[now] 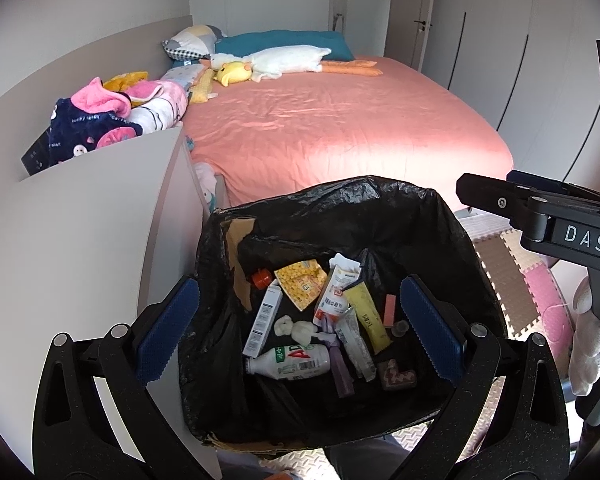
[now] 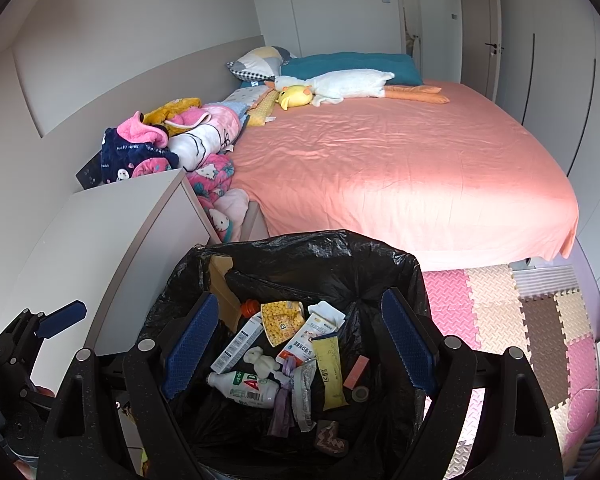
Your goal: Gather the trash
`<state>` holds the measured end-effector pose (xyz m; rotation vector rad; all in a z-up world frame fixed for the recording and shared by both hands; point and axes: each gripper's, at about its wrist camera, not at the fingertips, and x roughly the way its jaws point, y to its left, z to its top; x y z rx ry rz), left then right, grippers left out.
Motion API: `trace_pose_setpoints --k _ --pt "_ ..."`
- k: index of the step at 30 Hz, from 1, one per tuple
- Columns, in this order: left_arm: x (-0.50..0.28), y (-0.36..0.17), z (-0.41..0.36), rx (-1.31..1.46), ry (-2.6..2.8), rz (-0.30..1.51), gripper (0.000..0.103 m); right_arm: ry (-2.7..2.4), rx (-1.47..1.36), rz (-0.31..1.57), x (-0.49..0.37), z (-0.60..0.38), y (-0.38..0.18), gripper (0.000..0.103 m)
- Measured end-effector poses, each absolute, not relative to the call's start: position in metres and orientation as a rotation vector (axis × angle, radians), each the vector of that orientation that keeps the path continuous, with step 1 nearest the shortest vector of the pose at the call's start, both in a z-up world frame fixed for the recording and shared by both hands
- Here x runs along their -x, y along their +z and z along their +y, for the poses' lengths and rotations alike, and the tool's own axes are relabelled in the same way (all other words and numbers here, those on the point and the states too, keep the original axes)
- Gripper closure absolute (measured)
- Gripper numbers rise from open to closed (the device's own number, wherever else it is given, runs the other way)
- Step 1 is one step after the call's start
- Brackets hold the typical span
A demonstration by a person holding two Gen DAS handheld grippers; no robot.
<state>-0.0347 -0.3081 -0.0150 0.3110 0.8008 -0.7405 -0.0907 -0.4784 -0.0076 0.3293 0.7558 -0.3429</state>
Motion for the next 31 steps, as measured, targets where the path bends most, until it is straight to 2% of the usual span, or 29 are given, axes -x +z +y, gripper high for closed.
trace_pose_setpoints --k 31 --pt "0.0292 -0.0214 -0.3041 -0.271 -0.720 0.842 0.006 -0.335 -0.324 0.758 0.0940 -0.4789 -0.0096 0.019"
